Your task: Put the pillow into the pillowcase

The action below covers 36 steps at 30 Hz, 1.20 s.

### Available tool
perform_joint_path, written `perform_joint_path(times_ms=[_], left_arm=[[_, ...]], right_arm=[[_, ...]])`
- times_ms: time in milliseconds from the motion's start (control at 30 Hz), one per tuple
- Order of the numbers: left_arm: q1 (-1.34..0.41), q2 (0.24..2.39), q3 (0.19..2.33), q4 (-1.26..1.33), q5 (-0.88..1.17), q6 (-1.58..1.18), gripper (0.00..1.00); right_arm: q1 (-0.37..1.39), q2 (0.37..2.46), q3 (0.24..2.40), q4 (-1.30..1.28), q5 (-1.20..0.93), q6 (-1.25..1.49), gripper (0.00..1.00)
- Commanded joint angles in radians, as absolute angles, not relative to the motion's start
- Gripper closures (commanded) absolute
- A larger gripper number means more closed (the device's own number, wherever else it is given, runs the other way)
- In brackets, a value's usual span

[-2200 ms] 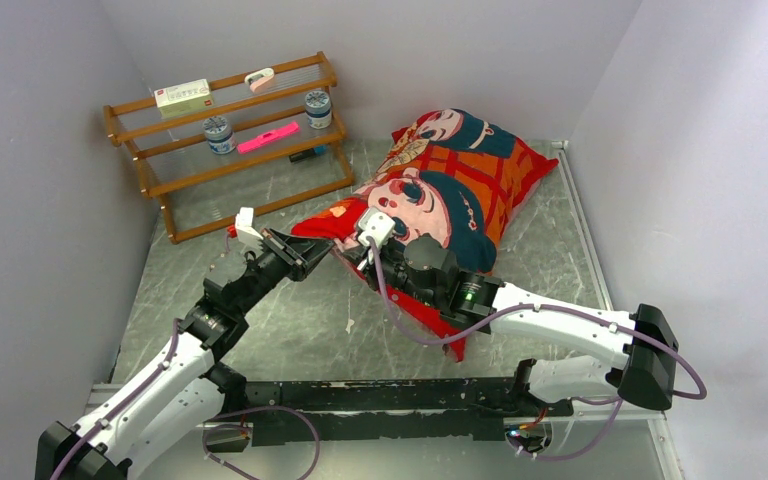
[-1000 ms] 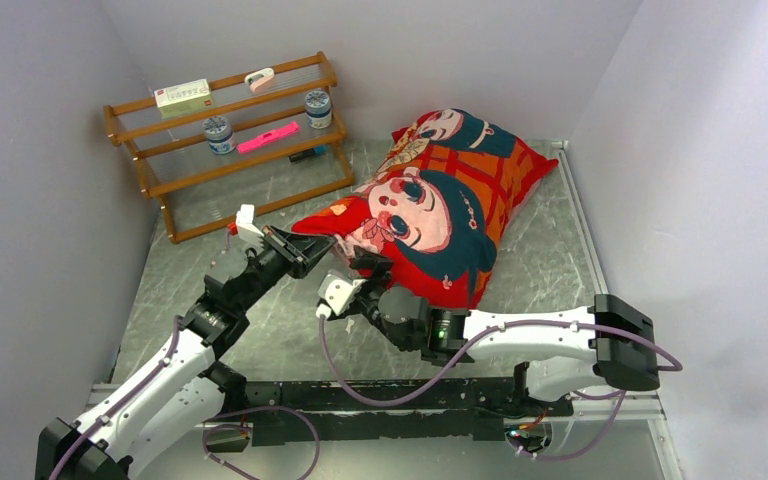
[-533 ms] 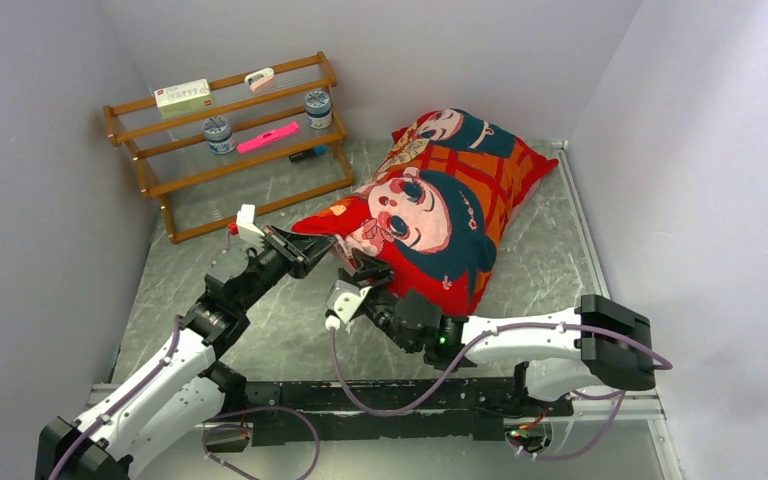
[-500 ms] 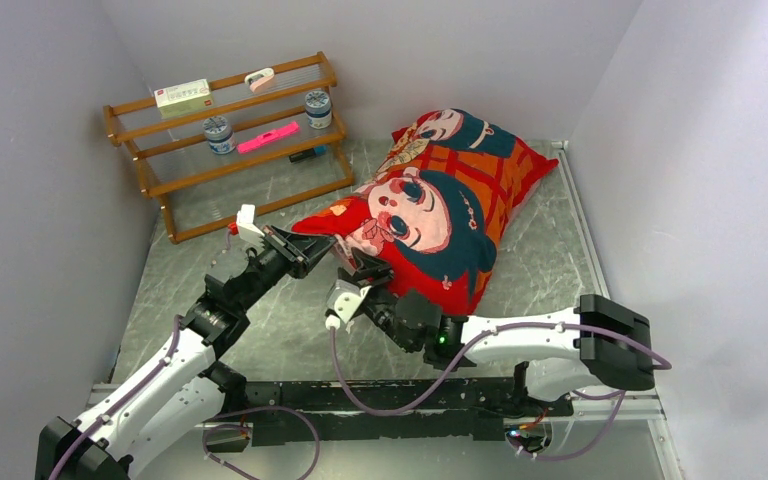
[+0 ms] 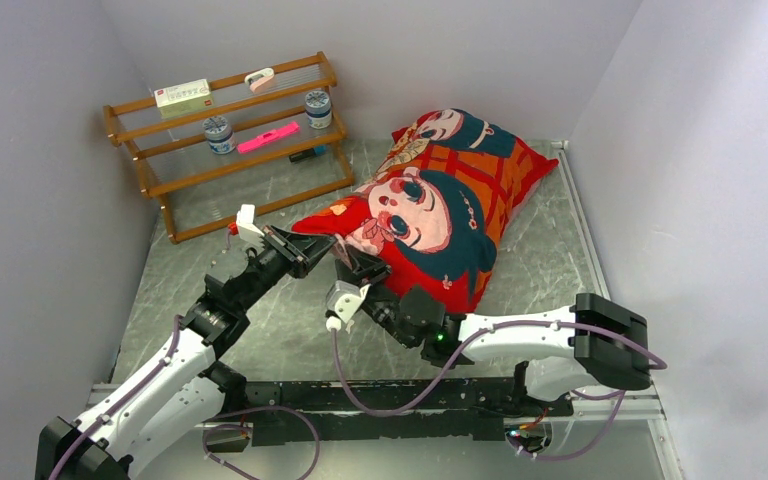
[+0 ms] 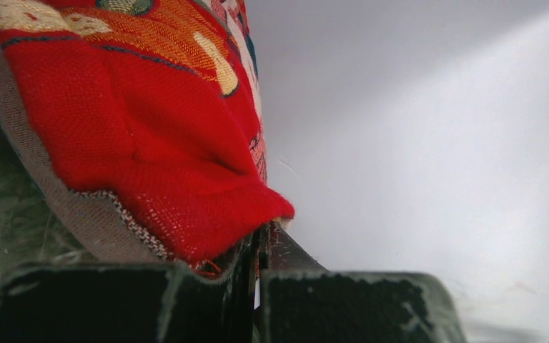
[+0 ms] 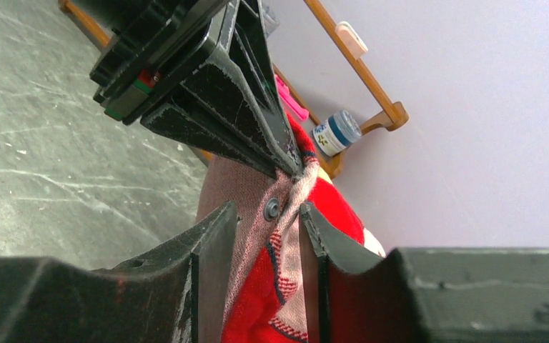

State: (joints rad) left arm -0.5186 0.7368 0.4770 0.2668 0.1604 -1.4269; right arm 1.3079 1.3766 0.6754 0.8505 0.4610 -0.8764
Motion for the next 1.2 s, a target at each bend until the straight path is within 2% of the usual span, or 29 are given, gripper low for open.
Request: perform_joint_path(times_ms=[0, 200, 367, 533, 633, 933, 1000, 1067, 1167], left_arm=[[-0.520, 0.714, 0.530, 0.408, 0.158, -1.448, 0.95], [-0.519, 0.708, 0.525, 0.406, 0.158, -1.451, 0.95], [-0.520, 0.707, 0.526, 0.405, 0.156, -1.452, 0.95], [-0.520, 0.707, 0.532, 0.407, 0.158, -1.451, 0.95], [-0.519, 0.704, 0.534, 0.402, 0.154, -1.448, 0.95], [-0.520, 0.695, 0.538, 0.387, 0.144, -1.450, 0.95], [-0.520, 0.696, 0.541, 0.379, 0.141, -1.450, 0.95], [-0.520, 0.697, 0.542, 0.383, 0.142, -1.452, 0.95], [-0.519, 0.697, 0.544, 0.380, 0.145, -1.452, 0.95]], right_arm=[[1.303, 1.391, 0.671, 0.962, 0.419, -0.905, 0.60], [1.299, 1.418, 0.677, 0.984, 0.429, -0.915, 0.60], [1.296, 1.425, 0.664, 1.010, 0.439, -0.922, 0.71], [1.294, 1.414, 0.650, 1.022, 0.439, -0.922, 0.85], [1.293, 1.408, 0.648, 1.013, 0.437, -0.923, 1.00], [1.291, 1.400, 0.641, 1.033, 0.444, -0.915, 1.00], [1.293, 1.402, 0.634, 1.058, 0.465, -0.917, 0.80], [1.292, 1.401, 0.630, 1.062, 0.472, -0.915, 0.66], [1.293, 1.411, 0.642, 1.056, 0.489, -0.927, 0.60]])
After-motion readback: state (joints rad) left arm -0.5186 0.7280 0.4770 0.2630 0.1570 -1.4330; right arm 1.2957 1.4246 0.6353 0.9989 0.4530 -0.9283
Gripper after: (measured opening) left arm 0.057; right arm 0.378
